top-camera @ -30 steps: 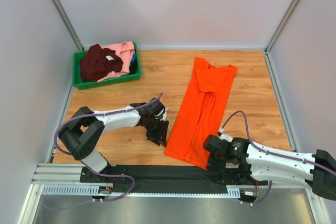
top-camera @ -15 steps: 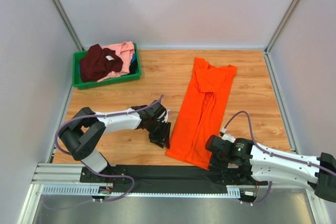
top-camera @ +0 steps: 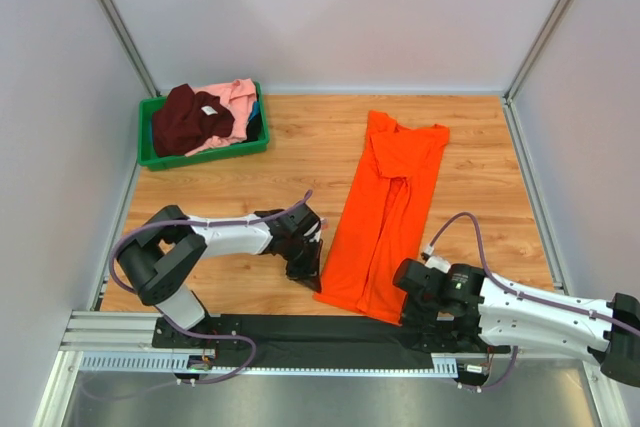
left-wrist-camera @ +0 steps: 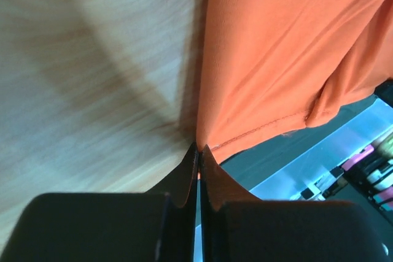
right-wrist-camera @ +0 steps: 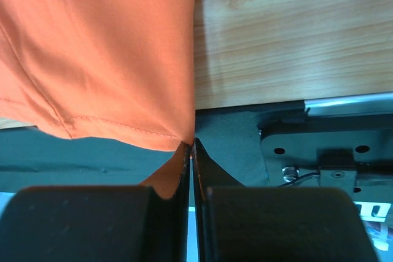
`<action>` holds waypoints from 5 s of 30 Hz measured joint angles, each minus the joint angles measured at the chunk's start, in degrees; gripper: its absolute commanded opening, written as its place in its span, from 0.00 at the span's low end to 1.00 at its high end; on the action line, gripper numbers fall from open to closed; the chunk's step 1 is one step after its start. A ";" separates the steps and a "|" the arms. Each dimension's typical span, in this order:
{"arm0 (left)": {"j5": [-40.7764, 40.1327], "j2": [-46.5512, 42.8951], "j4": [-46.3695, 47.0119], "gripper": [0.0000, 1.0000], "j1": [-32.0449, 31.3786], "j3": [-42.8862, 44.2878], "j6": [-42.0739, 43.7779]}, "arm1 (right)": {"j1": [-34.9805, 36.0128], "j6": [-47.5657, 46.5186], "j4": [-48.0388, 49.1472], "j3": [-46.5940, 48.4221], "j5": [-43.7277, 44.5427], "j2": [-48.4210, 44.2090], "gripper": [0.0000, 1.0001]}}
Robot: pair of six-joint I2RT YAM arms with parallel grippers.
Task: Fold and stack the t-shirts
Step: Fold the tshirt
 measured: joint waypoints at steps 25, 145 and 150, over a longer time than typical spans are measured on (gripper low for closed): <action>-0.24 10.84 -12.52 0.00 5.51 23.87 -0.15 | -22.82 -22.05 -6.05 16.50 7.56 12.79 0.00; -1.51 44.87 0.72 0.12 17.35 69.51 -0.92 | -54.05 -57.48 29.09 32.94 -3.98 47.74 0.06; -0.63 45.05 1.18 0.13 17.33 69.57 -1.22 | -53.94 -57.42 29.99 31.67 -3.45 47.71 0.06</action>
